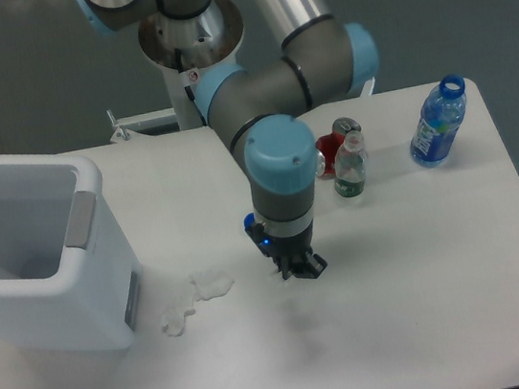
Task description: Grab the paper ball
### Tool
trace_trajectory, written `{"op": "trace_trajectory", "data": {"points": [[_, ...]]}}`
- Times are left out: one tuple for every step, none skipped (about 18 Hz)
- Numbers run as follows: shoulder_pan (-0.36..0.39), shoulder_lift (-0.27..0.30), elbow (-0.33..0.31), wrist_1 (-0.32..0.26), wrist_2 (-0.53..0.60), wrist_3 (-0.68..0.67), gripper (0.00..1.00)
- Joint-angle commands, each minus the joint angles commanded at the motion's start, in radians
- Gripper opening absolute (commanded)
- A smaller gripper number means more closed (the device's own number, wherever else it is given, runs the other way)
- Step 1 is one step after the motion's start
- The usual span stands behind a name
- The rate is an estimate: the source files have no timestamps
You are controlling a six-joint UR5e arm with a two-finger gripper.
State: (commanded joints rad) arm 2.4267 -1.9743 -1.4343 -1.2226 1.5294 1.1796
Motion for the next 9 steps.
{"op": "trace_trajectory", "data": {"points": [[0.005,0.002,0.011,0.000,0.000,0.000,0.00],[0.006,0.002,0.028,0.000,0.000,-0.002,0.00],[0.009,0.002,0.047,-0.002,0.002,0.000,0.00],[0.020,0.003,0.066,-0.008,-0.001,0.000,0.00],[0.032,0.003,0.078,-0.012,-0.018,0.000,0.00],[0.035,0.005,0.095,-0.020,-0.024,0.002,0.00],[0.038,0.009,0.115,-0.040,-0.023,0.002,0.00],[0.038,0.006,0.139,-0.075,-0.020,0.009,0.00],[0.040,0.005,0.158,-0.104,-0.014,0.012,0.00]]}}
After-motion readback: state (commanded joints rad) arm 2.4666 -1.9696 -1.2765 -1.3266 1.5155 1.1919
